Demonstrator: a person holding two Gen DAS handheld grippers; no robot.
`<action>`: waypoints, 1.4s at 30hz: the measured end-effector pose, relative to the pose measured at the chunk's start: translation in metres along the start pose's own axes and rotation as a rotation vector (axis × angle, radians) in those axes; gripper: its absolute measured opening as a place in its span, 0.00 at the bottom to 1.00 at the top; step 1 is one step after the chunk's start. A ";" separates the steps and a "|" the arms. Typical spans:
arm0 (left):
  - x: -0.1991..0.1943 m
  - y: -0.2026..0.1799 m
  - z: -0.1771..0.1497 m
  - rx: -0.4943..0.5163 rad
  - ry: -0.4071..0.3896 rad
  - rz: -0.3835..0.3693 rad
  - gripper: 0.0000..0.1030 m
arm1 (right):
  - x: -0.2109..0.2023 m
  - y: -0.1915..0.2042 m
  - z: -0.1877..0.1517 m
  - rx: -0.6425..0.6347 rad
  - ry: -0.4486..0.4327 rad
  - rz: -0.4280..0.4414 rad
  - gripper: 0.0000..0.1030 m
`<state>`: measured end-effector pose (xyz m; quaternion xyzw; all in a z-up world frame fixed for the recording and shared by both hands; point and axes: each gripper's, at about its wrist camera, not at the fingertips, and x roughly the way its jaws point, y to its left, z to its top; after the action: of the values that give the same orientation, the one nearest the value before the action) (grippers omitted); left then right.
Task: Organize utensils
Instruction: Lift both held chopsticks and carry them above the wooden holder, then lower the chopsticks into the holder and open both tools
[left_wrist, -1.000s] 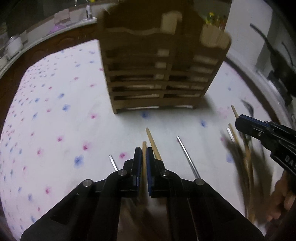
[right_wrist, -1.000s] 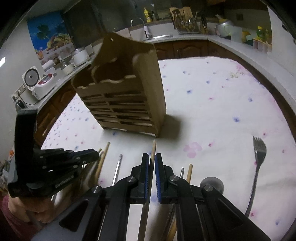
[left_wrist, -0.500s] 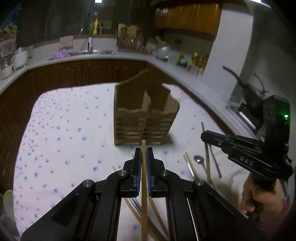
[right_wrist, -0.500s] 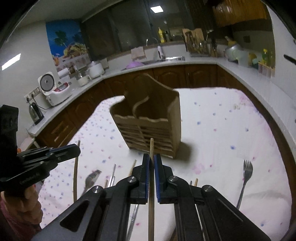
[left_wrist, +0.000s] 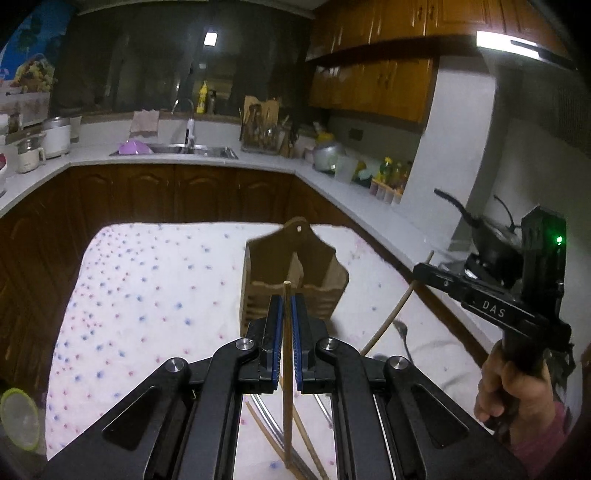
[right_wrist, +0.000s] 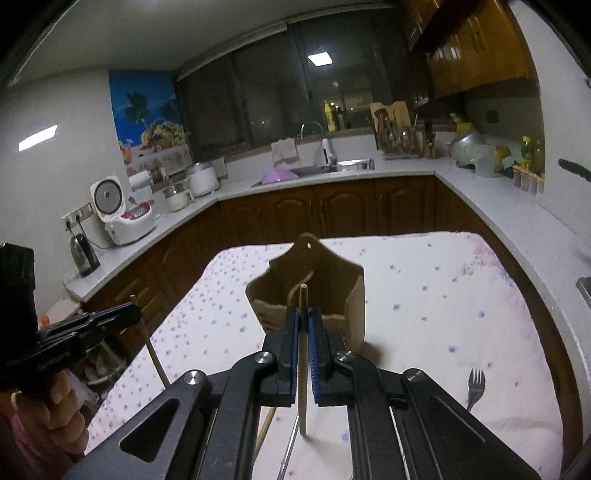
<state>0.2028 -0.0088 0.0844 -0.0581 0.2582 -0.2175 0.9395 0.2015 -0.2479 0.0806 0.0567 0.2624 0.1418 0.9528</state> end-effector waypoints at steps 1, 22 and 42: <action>-0.002 0.001 0.002 -0.003 -0.009 0.004 0.04 | -0.001 -0.001 0.001 0.001 -0.005 0.000 0.05; 0.003 0.024 0.100 -0.067 -0.286 0.045 0.04 | -0.008 -0.022 0.080 0.062 -0.227 -0.023 0.05; 0.125 0.048 0.081 -0.159 -0.358 0.167 0.04 | 0.093 -0.055 0.059 0.116 -0.205 -0.077 0.05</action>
<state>0.3585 -0.0209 0.0863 -0.1481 0.1075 -0.1041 0.9776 0.3217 -0.2749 0.0761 0.1156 0.1733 0.0834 0.9745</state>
